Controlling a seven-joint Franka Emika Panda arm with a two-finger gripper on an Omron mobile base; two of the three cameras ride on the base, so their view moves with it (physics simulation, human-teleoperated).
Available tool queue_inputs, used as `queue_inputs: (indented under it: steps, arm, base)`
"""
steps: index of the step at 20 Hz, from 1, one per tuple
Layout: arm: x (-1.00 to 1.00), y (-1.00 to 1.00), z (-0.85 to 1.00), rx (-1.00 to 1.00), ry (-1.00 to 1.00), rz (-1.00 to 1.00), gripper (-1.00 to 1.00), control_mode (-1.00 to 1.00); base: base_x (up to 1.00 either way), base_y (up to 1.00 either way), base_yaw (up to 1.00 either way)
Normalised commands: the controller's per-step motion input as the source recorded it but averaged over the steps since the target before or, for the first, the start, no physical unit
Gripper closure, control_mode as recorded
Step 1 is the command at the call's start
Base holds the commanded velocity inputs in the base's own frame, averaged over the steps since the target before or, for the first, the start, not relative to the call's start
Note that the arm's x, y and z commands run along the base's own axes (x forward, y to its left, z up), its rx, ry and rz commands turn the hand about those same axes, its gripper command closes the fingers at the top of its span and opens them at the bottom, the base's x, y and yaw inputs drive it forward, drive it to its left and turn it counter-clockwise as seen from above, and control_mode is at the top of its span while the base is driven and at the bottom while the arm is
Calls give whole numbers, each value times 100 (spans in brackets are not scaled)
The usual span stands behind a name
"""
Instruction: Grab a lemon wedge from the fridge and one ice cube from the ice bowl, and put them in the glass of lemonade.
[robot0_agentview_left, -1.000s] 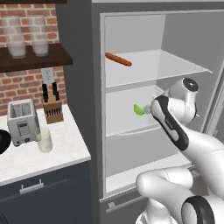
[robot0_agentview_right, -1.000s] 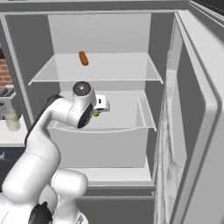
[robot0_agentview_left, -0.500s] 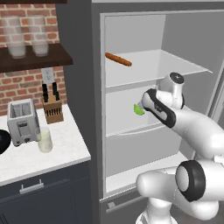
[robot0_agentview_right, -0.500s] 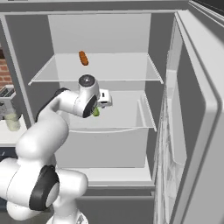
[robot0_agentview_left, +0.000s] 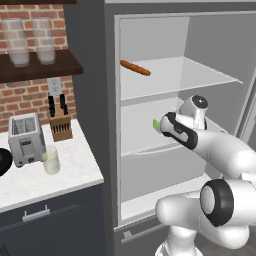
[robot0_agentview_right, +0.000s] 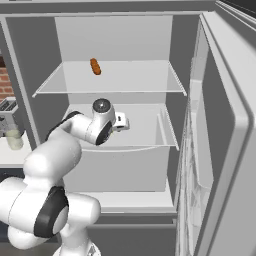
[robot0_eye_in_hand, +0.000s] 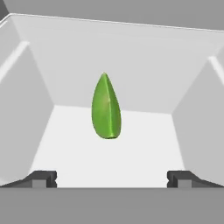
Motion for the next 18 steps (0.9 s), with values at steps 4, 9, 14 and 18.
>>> queue_inputs:
  steps: [4,9,14,18]
  arm:
    - [43,7,-13,0,0,0,-100,-100]
    - [73,14,0,0,0,0,-100,-100]
    - [54,4,-11,0,0,0,-100,-100]
    - [24,0,-24,0,0,0,-100,-100]
  base:
    - [0,0,0]
    - [0,0,0]
    - [0,0,0]
    - [0,0,0]
